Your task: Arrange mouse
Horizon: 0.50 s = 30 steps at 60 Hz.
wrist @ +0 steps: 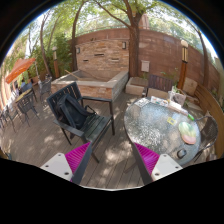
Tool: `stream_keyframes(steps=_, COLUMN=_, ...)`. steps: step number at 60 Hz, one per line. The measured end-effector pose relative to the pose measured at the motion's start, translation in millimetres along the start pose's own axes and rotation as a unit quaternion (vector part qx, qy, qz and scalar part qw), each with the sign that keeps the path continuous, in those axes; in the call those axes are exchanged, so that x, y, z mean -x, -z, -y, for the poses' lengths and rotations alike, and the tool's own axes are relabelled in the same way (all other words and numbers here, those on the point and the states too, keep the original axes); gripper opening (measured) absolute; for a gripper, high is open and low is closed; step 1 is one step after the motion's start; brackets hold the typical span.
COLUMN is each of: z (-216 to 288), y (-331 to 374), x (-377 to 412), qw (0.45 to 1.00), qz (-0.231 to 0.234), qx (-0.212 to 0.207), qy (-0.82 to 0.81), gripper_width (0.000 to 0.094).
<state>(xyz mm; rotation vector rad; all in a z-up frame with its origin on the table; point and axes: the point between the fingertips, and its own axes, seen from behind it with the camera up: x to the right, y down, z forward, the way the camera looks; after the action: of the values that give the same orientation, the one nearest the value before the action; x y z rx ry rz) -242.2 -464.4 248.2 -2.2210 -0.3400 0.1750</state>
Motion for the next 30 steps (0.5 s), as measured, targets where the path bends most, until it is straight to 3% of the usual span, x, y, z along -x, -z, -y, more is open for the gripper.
stream_keyframes(steps=15, z=-61, y=-6, x=-49, qw=0.999, qz=-0.022, qx=0.03, qy=-0.009, gripper_width=0.085)
stream_keyframes(steps=30, z=-172, y=-28, x=-198, qw=0.991, qz=-0.095, qx=0.075, qy=-0.049, gripper_width=0.0851)
